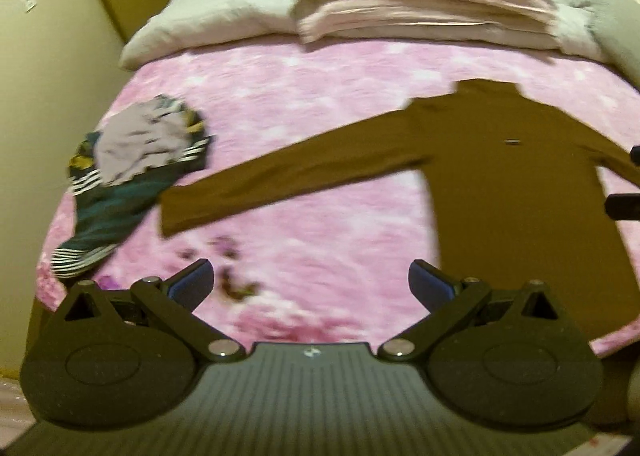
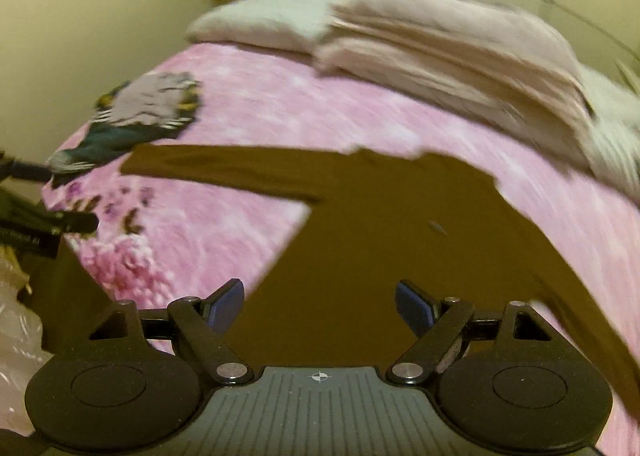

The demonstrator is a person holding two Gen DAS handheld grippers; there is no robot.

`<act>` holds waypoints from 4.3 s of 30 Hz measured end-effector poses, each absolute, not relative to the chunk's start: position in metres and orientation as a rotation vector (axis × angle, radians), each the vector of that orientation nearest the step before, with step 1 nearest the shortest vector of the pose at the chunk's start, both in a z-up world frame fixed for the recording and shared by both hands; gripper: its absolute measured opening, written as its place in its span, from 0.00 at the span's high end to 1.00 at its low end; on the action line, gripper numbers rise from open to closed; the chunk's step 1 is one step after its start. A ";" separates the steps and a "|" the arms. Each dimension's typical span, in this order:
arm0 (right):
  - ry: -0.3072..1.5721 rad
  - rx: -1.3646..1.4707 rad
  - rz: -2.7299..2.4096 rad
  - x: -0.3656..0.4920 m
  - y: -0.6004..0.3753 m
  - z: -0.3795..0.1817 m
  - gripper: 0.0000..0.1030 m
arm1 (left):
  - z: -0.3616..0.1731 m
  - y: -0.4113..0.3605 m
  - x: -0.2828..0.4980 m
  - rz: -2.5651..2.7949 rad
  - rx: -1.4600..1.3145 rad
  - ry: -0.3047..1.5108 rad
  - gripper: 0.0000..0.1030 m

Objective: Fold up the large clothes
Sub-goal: 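Grasp the brown shirt's sleeve cuff nearest the striped garment with the right gripper, then fold the held sleeve diagonally across the shirt body with the right gripper, then open the right gripper and grasp the other sleeve cuff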

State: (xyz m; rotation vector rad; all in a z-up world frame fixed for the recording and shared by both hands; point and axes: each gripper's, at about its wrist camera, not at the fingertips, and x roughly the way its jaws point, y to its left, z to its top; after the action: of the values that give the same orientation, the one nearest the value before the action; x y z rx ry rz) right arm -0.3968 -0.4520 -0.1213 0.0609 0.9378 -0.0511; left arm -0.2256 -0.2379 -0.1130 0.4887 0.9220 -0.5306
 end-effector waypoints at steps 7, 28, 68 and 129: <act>0.908 -0.089 0.071 -0.258 -0.338 -0.183 0.35 | -0.156 -0.146 -0.072 -0.585 0.542 0.921 0.01; 0.824 -0.522 0.452 -0.023 -0.124 -0.400 1.00 | -0.250 -0.039 0.126 -0.653 0.586 0.943 0.01; 0.441 0.733 -0.566 -0.367 -0.811 -0.328 1.00 | -0.219 -0.524 -0.209 -1.177 0.815 0.870 0.01; 0.595 0.516 -0.536 -0.318 -0.810 -0.392 0.91 | -0.246 -0.508 -0.207 -1.169 0.801 0.946 0.01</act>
State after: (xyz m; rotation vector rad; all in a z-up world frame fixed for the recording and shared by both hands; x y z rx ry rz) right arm -0.3184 -0.8096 -0.3920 0.5164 0.5950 -0.5361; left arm -0.2073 -0.5084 -0.2457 0.8008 0.9458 -1.1686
